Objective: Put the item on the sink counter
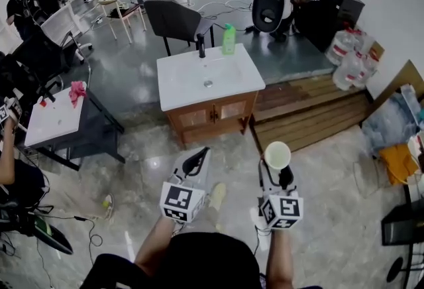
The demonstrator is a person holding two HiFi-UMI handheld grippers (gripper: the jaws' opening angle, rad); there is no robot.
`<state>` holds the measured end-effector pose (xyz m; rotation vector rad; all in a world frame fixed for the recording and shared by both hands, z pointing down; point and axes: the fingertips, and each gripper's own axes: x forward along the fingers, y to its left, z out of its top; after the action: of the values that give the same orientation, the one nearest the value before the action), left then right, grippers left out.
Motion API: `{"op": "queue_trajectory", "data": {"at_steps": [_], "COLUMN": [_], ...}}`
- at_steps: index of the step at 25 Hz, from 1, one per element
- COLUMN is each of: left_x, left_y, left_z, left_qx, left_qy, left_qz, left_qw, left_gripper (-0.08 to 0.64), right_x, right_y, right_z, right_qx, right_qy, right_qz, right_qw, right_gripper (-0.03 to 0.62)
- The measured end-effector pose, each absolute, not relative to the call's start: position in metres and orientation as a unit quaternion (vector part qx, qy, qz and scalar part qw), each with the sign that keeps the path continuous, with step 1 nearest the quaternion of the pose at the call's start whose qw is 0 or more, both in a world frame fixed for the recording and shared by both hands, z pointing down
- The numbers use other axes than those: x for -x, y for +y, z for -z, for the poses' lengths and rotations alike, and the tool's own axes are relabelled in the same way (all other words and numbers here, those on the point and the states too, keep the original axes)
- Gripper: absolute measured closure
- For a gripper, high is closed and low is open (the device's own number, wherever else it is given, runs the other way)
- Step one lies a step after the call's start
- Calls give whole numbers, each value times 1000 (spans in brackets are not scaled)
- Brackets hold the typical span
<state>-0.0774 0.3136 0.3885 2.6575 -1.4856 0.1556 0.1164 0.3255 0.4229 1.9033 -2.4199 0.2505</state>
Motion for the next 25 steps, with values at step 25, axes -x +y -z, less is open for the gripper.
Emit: {"op": "queue_trajectory", "data": {"at_steps": [25], "left_x": [35], "left_y": [127], "left_z": [-403], "left_qx": [-889], "left_qy": [-449], "left_qz": [-59], "left_qw": [66], "left_gripper": [558], "right_x": [-145], "right_y": [158], "right_z": [-435], "right_qx": [-637], "right_qy": [-763], "right_qz": [-99], "right_qw": [47], "right_gripper": [328]}}
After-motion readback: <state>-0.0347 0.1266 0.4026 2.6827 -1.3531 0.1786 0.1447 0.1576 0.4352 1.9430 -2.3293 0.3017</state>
